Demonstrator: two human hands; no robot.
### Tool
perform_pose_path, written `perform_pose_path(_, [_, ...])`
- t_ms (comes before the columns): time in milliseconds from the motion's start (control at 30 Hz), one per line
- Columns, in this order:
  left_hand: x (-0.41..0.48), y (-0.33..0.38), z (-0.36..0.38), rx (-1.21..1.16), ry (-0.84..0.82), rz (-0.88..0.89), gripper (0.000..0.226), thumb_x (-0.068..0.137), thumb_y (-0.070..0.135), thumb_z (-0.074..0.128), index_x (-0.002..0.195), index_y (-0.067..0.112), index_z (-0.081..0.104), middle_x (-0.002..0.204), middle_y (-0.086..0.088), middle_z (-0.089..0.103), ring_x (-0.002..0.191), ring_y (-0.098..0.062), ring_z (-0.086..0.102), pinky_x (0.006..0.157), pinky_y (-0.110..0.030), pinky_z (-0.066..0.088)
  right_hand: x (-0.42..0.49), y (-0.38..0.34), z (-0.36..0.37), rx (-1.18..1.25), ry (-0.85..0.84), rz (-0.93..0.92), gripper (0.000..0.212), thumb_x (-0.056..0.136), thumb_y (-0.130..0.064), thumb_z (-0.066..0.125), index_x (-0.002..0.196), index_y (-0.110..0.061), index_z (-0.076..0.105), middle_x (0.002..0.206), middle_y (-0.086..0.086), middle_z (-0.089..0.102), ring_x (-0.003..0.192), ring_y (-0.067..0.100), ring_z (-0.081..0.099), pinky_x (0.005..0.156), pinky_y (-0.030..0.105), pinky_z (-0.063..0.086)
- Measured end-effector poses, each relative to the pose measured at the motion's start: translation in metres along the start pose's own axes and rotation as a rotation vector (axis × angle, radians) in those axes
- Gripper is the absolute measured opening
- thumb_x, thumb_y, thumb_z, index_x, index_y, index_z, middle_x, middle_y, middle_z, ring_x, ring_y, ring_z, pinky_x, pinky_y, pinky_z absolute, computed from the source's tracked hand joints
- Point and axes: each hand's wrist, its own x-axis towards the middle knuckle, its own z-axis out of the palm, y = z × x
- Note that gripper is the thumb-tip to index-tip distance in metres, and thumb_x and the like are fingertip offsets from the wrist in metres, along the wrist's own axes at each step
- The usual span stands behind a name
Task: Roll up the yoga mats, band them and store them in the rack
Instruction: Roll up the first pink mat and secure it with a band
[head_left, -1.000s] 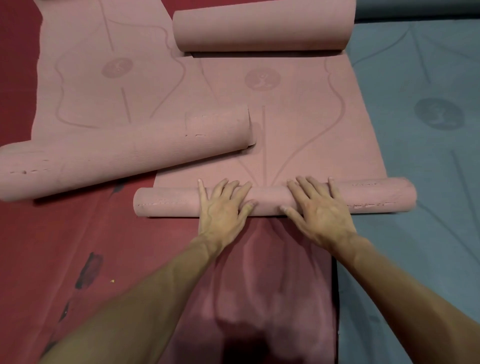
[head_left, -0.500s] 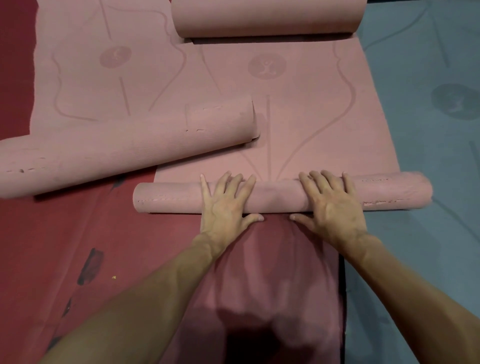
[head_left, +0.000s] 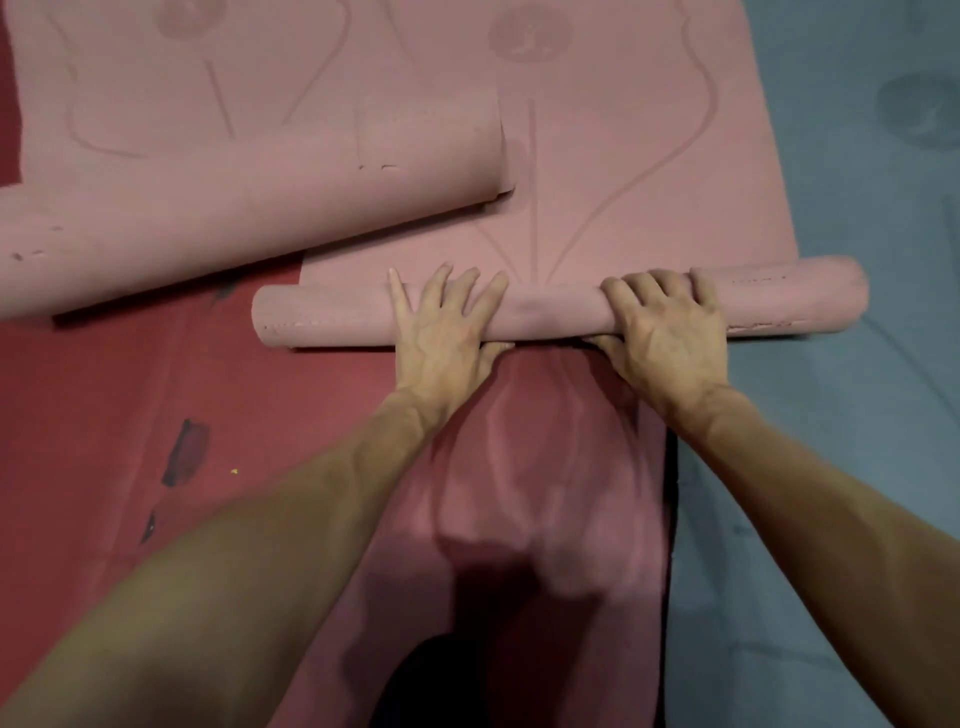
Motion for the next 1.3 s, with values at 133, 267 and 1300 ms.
perform_pose_path(133, [-0.003,0.000,-0.007,-0.001,0.012,0.002,0.072,0.085,0.049,0.071,0.151,0.028,0.050,0.146,-0.006,0.057,0.141,-0.036,0.047,0.114,-0.081,0.013,-0.005,-0.002,-0.011,-0.019,0.020,0.002,0.044,0.088,-0.048,0.072,0.117,-0.017,0.063,0.104,0.007,0.070,0.101,0.038,0.062,0.104,0.053,0.038])
perform_pose_path(267, [-0.022,-0.004,-0.017,-0.028,0.076,0.043,0.070,0.083,0.045,0.076,0.148,0.027,0.054,0.141,-0.004,0.060,0.136,-0.034,0.052,0.114,-0.080,0.018,-0.027,-0.006,-0.023,0.007,0.074,-0.020,0.041,0.090,-0.052,0.066,0.111,-0.017,0.065,0.095,0.006,0.069,0.091,0.036,0.064,0.094,0.050,0.042])
perform_pose_path(1300, [-0.096,-0.006,-0.009,-0.053,0.007,0.144,0.073,0.092,0.073,0.037,0.142,0.025,0.059,0.126,-0.003,0.068,0.115,-0.031,0.062,0.109,-0.079,0.031,-0.103,-0.014,-0.009,0.148,-0.022,-0.147,0.074,0.096,-0.071,0.048,0.143,-0.015,0.059,0.137,0.006,0.066,0.121,0.030,0.063,0.102,0.051,0.047])
